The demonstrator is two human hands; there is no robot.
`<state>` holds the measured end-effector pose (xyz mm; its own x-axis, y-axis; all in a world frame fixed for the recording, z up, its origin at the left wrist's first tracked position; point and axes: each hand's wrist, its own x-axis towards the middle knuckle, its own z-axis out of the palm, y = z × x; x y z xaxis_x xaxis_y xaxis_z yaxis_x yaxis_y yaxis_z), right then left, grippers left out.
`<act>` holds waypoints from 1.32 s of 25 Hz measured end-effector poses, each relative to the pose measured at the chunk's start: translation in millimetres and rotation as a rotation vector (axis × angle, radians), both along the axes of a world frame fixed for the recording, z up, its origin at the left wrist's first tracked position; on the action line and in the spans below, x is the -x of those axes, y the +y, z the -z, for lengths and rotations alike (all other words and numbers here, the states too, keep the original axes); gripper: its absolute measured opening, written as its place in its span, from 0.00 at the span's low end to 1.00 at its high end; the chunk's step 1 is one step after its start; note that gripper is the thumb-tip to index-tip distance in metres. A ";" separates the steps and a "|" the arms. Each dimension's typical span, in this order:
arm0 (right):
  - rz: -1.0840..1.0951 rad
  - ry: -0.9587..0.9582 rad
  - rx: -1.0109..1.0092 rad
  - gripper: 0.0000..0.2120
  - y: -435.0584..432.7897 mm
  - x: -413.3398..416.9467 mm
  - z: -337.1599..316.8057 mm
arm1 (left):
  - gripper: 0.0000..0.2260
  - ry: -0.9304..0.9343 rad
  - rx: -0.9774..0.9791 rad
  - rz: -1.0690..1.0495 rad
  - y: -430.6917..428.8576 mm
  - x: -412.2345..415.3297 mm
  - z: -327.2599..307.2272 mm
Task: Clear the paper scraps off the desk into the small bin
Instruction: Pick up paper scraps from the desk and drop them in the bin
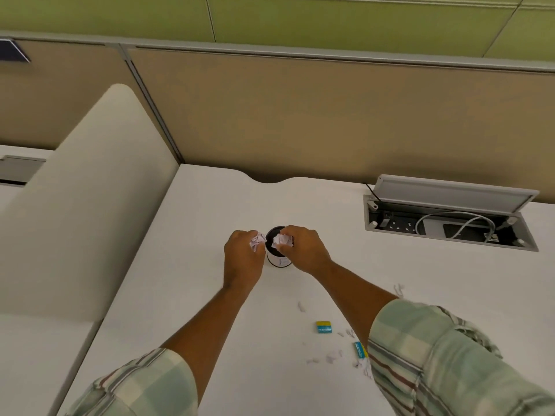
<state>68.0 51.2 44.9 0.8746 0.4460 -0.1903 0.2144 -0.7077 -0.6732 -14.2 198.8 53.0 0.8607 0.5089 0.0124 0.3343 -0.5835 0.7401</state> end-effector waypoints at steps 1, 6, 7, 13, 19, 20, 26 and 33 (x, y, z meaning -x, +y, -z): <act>-0.016 0.012 0.048 0.20 5.0 -3.5 2.2 | 0.14 0.002 -0.002 -0.003 4.4 0.3 3.1; -0.049 0.049 0.151 0.05 15.5 -8.7 8.2 | 0.13 0.006 0.018 -0.007 13.9 -1.9 11.3; -0.039 0.049 0.147 0.06 15.0 -8.0 9.8 | 0.13 0.007 0.029 -0.007 13.0 -3.3 11.6; 0.178 -0.005 0.017 0.23 -13.9 0.5 17.2 | 0.17 0.067 0.006 0.110 -4.4 -21.2 11.1; 0.316 -0.010 -0.028 0.18 -76.1 29.5 29.7 | 0.19 0.260 -0.217 0.291 -22.7 -39.2 15.8; 0.333 -0.007 -0.026 0.18 -87.5 34.9 31.6 | 0.20 0.268 -0.208 0.302 -23.1 -40.0 16.9; 0.463 0.025 -0.017 0.16 -157.1 59.4 40.5 | 0.19 0.201 -0.182 0.291 -29.2 -29.3 14.6; 0.566 0.103 0.052 0.19 -241.8 83.1 37.6 | 0.15 0.037 -0.122 0.281 -68.6 35.1 31.2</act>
<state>-15.0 -190.6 7.3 0.9500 -0.0986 -0.2963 -0.2724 -0.7257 -0.6318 -49.3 130.2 21.8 0.9685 0.2479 0.0245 0.1732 -0.7408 0.6490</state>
